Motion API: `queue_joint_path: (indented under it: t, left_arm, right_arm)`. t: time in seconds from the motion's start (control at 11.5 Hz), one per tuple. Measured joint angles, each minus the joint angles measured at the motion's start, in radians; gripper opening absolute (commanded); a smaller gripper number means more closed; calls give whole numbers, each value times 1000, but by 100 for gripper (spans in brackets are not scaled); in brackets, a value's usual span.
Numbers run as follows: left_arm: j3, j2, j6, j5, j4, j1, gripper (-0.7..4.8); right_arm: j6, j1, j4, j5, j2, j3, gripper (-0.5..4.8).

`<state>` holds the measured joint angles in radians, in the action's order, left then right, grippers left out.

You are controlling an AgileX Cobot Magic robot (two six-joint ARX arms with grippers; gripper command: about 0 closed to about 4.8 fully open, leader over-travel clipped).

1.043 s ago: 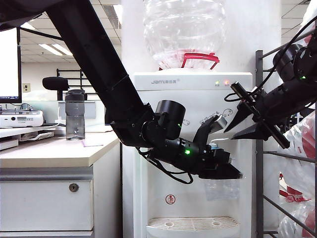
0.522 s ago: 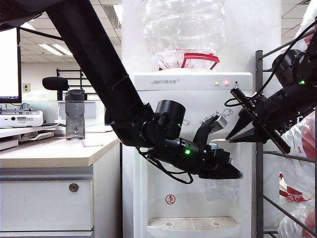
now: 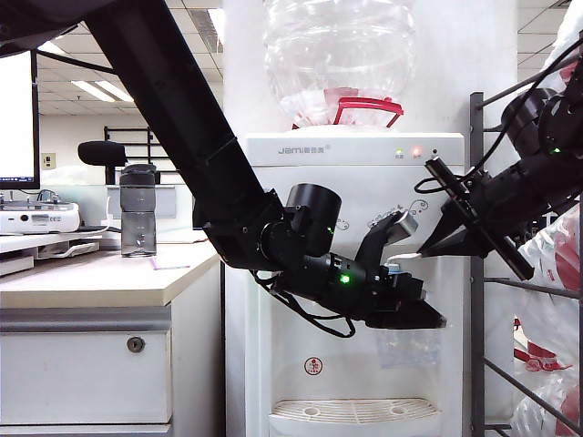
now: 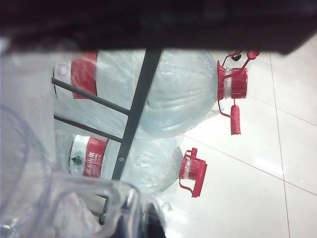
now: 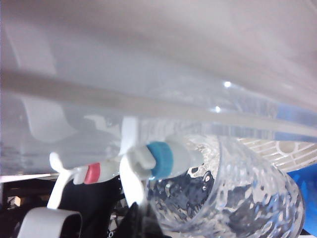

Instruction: Pick up the plastic mug from the left desk, go to the cold water outlet of the water dispenser, press the vertical switch to get some water, then put the mug back on the desk.

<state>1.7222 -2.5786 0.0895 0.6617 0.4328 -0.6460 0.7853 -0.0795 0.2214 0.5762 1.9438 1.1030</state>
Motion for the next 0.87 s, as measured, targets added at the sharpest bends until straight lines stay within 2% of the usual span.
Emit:
queue_joint_path:
  t: [0.26, 0.43, 0.61, 0.7, 0.87]
  left_arm:
    - [0, 0, 0, 0, 1, 0, -6]
    - [0, 0, 0, 0, 1, 0, -6]
    - [0, 0, 0, 0, 1, 0, -6]
    - [0, 0, 0, 0, 0, 0, -6]
    - [0, 0, 0, 0, 1, 0, -6]
  right_arm:
    - [2, 0, 5, -11, 0, 0, 8]
    - [2, 0, 5, -11, 0, 0, 84]
    - [3, -6, 13, -10, 0, 0, 67]
    - [6, -9, 14, -14, 0, 0, 30]
    - [11, -12, 17, -32, 0, 0, 4]
